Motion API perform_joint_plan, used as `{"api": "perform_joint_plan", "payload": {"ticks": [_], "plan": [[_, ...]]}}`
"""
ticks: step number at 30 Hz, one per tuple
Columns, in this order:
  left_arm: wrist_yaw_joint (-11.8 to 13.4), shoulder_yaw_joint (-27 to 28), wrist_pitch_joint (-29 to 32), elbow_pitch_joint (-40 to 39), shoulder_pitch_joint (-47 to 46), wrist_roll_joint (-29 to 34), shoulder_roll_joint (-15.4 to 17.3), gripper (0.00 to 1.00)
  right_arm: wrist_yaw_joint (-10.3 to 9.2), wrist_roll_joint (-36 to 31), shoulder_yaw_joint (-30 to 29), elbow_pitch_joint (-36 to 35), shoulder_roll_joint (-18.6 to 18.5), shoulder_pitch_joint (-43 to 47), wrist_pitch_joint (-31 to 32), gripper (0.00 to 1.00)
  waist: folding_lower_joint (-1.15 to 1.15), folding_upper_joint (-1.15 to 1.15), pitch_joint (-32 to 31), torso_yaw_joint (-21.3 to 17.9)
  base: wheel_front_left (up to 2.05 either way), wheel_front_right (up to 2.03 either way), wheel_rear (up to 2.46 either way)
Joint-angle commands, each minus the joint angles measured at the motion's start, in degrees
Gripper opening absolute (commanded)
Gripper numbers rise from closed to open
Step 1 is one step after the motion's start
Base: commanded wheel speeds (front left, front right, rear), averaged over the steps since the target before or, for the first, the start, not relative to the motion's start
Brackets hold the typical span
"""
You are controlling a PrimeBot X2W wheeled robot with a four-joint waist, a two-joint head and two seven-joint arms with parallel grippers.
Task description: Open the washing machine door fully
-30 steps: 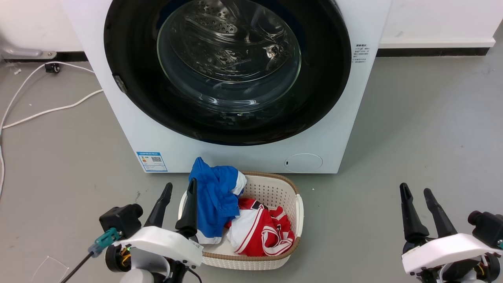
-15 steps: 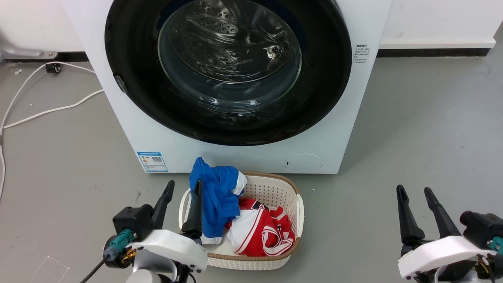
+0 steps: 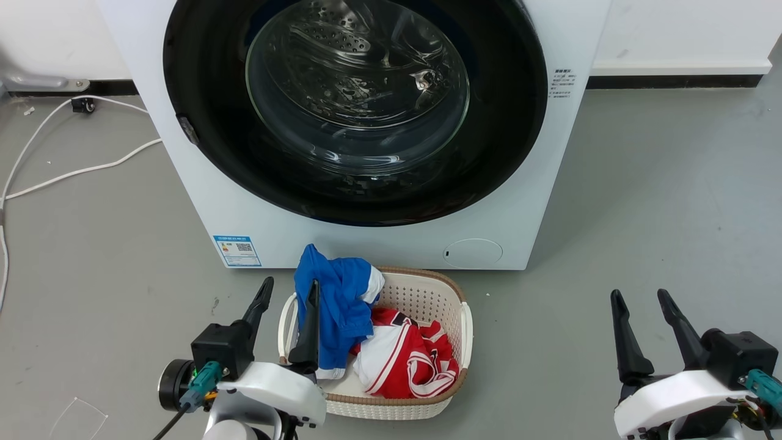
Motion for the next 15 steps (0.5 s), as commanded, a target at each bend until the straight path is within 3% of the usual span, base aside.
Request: {"api": "perform_joint_plan", "payload": {"ticks": [1, 15], "plan": [[0.1, -0.3, -0.5, -0.3, -1.0, 1.2, 0.0, 1.0, 0.1, -1.6, 0.1, -0.6, 0.2, 0.6, -0.5, 1.0, 0.0, 0.0, 0.0, 0.0, 0.0, 0.0, 0.0], [-1.9, 0.9, -2.1, 1.2, -1.0, 5.6, -1.3, 1.0, 0.11, -5.7, 0.6, -0.6, 0.4, 0.7, -1.8, 1.0, 0.0, 0.0, 0.0, -0.1, 0.0, 0.0, 0.0]]}}
